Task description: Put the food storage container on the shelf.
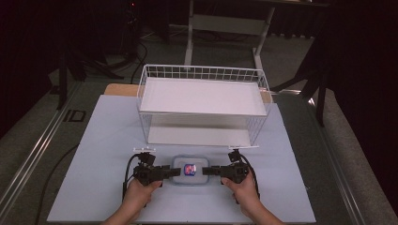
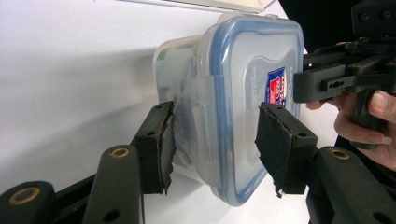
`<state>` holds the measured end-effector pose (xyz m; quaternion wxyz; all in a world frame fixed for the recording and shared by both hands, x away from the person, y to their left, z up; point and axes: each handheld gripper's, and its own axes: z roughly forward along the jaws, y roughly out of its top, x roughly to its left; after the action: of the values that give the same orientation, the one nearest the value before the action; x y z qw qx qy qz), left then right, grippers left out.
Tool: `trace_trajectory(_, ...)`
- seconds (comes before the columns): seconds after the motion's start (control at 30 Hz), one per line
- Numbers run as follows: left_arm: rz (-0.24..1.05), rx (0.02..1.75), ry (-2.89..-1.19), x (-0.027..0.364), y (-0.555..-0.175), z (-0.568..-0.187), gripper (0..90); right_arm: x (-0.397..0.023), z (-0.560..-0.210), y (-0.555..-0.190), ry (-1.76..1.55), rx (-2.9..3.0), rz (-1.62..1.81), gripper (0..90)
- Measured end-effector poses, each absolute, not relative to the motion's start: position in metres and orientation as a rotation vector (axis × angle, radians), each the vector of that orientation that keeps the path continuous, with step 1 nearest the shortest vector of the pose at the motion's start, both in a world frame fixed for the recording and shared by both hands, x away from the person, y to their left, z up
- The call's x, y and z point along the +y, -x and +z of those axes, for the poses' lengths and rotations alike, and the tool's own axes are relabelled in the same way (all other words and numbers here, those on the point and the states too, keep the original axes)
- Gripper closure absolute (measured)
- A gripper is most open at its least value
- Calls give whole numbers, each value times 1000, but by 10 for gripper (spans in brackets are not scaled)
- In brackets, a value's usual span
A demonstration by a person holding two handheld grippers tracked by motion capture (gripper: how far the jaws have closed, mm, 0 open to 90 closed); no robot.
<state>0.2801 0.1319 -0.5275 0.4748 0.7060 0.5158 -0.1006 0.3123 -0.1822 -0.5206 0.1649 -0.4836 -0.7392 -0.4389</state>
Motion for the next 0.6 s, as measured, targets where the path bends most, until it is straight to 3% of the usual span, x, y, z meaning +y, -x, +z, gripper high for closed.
trace_trajectory(0.6, -166, 1208, -1695, 118, -311, -498, 501, -197, -496, -331, 1385, -2115, -1432, 522)
